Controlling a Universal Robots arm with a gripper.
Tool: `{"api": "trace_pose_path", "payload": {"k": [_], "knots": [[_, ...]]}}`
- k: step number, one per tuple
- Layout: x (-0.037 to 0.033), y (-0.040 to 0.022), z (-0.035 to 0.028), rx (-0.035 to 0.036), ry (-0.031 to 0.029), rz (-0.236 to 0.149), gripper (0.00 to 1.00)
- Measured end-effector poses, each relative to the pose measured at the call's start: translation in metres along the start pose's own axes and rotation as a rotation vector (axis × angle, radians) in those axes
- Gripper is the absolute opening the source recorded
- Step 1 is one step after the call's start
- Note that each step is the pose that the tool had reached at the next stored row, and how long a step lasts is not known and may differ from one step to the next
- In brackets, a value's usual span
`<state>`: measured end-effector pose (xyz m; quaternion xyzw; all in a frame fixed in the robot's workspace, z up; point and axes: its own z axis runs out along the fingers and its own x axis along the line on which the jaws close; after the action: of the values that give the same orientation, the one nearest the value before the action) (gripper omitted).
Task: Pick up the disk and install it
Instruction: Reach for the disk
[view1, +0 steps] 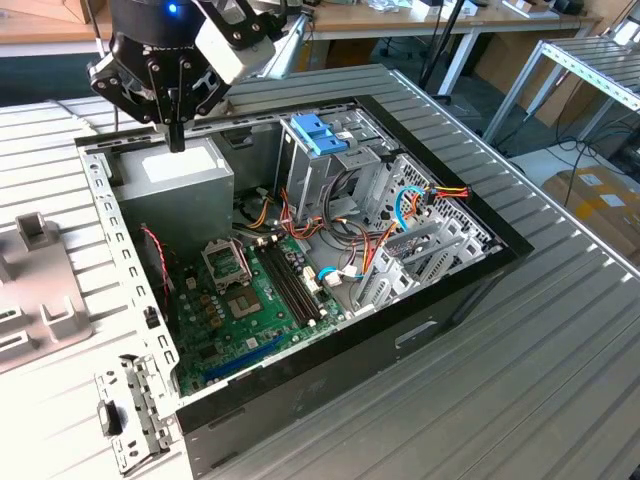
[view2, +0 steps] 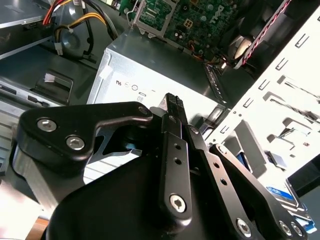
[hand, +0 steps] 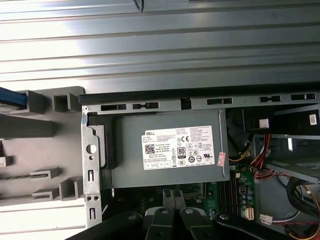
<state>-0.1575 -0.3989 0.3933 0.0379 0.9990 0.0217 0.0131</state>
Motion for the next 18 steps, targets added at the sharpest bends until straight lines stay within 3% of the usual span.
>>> {"api": "trace_pose_path", "payload": {"k": [18], "knots": [[0.0139,-0.0010,-0.0004,0.0000,0.0000,0.000,0.11]]}}
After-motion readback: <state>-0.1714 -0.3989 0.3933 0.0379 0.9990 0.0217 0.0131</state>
